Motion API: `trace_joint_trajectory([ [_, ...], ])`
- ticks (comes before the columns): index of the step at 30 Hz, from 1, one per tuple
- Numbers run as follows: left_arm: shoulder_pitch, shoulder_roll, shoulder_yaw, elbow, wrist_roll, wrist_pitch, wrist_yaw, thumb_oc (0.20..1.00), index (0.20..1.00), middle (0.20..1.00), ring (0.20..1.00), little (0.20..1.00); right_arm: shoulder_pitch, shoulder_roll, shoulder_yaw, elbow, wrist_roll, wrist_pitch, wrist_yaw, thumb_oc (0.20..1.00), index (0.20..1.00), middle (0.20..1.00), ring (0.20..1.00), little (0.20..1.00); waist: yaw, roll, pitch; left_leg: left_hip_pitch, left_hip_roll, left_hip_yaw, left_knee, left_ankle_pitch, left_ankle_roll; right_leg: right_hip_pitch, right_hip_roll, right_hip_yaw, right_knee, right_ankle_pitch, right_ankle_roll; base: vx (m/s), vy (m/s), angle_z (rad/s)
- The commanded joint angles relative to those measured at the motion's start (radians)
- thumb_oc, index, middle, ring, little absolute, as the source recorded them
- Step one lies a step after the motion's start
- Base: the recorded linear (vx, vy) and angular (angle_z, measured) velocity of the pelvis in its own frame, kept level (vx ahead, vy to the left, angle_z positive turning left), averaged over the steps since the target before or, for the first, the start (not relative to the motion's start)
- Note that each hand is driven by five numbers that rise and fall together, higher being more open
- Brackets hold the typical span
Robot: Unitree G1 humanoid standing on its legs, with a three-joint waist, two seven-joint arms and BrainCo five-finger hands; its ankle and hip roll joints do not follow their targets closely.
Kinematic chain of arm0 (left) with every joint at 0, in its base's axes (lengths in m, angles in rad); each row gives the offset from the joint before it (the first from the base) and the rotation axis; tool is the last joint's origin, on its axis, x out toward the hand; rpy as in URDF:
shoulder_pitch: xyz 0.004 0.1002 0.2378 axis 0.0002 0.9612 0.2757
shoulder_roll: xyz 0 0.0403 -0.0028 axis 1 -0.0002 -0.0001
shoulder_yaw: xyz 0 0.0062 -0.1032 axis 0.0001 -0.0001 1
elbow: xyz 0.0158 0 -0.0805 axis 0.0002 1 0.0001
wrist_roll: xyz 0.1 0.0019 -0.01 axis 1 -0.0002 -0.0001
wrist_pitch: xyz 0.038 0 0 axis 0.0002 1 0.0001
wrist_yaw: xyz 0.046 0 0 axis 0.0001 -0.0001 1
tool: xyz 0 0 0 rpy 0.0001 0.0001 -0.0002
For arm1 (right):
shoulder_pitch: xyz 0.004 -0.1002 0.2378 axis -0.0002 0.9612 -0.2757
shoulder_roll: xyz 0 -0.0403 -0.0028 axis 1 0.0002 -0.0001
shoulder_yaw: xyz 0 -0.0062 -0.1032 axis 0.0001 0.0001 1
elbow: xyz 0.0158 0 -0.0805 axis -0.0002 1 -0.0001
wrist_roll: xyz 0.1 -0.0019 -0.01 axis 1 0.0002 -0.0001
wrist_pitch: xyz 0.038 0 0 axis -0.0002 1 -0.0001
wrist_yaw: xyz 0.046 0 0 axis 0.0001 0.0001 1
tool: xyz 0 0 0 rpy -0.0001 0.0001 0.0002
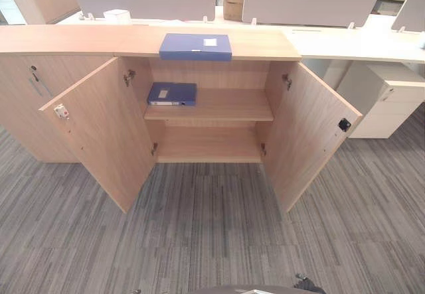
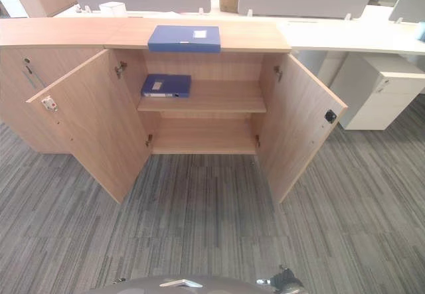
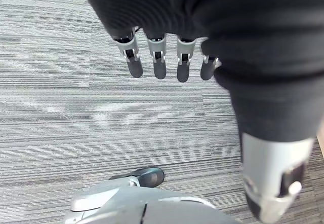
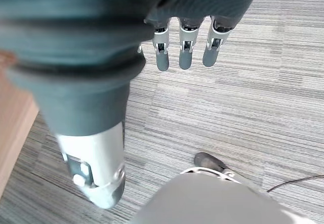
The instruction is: Put the empty folder in the office cabinet
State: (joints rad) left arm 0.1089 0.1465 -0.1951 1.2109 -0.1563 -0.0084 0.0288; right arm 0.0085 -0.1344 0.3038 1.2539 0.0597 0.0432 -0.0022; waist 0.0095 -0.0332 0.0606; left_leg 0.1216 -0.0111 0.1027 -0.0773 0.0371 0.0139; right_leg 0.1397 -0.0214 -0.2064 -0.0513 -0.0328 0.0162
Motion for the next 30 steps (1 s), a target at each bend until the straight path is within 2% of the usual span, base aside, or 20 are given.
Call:
trace_joint_trajectory([
  [1,-0.072,-0.008,0.018,0.053,-0.030,-0.022,0.004,1.000,1.000,1.000,1.000,1.000,-0.050,0.007,0.034,0.065,0.000,-0.009,-0.005,1.000,1.000,1.000,1.000,1.000,-0.002,-0.009,-0.009,0.024,0.063,0.020,-0.010,-0.087,-0.074,0.004,-0.048,-0.006,-0.036,-0.019,0.087,0.00,0.000,0.00],
  [30,-0.072,-0.013,0.020,0.127,0.008,-0.008,-0.051,1.000,1.000,1.000,1.000,1.000,-0.035,-0.005,0.012,0.109,-0.034,0.001,0.021,1.000,1.000,1.000,1.000,1.000,-0.015,0.002,-0.013,0.031,0.061,0.033,-0.010,-0.094,-0.076,0.006,-0.053,-0.003,-0.036,-0.022,0.089,0.00,0.000,0.00],
])
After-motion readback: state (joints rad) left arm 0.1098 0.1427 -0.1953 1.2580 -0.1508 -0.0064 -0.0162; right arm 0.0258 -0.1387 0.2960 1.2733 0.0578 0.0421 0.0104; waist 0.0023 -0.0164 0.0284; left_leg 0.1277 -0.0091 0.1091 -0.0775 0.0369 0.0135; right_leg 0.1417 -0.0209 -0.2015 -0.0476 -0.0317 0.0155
